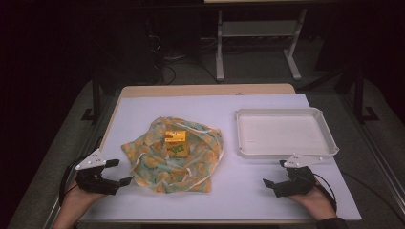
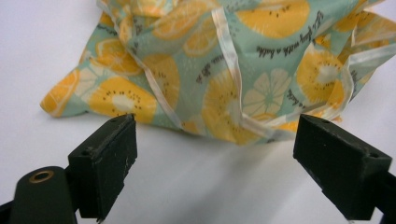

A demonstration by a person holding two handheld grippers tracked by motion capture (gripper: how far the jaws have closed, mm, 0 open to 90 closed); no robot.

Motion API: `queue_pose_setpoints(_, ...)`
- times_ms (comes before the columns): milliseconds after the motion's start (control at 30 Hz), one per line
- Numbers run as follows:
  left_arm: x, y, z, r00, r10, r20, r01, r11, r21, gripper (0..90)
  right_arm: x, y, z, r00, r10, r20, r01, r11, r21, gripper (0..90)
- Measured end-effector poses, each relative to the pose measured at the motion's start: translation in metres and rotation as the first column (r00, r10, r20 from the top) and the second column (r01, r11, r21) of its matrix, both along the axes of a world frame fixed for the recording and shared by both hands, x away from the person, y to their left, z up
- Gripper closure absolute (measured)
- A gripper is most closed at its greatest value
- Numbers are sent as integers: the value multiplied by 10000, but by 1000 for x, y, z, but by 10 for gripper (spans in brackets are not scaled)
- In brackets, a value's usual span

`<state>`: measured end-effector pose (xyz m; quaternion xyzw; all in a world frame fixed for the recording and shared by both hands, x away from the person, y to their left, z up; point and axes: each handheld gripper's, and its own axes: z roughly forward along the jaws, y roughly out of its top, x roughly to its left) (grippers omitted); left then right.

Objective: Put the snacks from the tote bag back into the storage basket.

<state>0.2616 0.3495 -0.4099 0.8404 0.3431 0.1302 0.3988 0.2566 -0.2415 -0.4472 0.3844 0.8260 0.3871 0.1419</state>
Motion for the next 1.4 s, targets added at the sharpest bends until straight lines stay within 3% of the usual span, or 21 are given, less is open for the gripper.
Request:
queue_pose_setpoints(333, 5, -10, 13, 9996, -231, 184, 239, 9988, -428, 135, 1, 3, -1, 9999, 126, 35, -126, 9999, -34, 59)
queue_pose_setpoints(733, 14, -29, 24, 9980, -497, 390, 518, 9973, -527, 149, 3, 6, -2, 9994, 349, -2, -349, 9992, -171, 61)
queue_pose_setpoints(1400, 45, -62, 38, 9954, -659, 695, 703, 9956, -628, 408, 2, 8, 1, 9993, 365, 3, -366, 9993, 46, 125)
